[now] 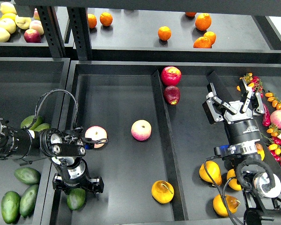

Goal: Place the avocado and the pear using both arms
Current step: 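Lower the left gripper and close it around the dark green avocado, then lift the avocado with the left gripper and carry it toward the avocado bin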

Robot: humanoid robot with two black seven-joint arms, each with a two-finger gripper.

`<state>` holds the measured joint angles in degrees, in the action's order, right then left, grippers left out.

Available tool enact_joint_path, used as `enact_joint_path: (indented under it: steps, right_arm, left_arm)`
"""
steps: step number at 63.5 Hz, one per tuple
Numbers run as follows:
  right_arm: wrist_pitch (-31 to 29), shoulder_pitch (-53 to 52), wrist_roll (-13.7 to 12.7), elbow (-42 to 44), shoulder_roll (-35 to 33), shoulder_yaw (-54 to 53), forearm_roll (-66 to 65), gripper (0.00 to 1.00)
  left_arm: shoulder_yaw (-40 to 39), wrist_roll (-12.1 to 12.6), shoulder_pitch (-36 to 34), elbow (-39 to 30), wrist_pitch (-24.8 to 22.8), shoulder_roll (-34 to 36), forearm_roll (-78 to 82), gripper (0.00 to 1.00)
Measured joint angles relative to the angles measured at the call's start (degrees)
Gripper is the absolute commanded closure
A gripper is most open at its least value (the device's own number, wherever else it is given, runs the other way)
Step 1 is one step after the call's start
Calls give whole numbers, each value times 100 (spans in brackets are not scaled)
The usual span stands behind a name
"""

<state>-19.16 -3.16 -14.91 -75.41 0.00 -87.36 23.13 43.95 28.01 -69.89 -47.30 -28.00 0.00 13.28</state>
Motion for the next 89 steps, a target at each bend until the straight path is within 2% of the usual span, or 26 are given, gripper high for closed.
enact_joint_path:
  steps: [8, 27, 40, 58, 73, 77, 89]
  right_arm:
    - [0, 0, 1, 0, 0, -1, 3, 0]
    - [0, 0, 1, 0, 0, -1, 8, 0]
    - [0, 0, -2, 0, 0, -1, 8, 0]
    - [0, 0, -3, -1, 0, -1, 8, 0]
    - [0, 0, 0, 0, 0, -1, 8, 0]
    - [-6, 0, 1, 0, 0, -1, 8, 0]
    - [-9, 4, 3, -1, 0, -1, 8, 0]
  left_arm:
    - [9, 0, 44, 29, 0, -1, -1, 2]
    - [9, -1, 132, 80, 0, -1, -45, 11]
    - [1, -1, 132, 80, 0, -1, -70, 28]
    - [-33, -1, 85, 80, 0, -1, -375, 46]
    - [-71, -1, 65, 87, 0, -1, -554, 71]
    - [-78, -1, 45, 89, 0, -1, -638, 75]
    - [-87, -1, -91, 90, 0, -1, -836, 75]
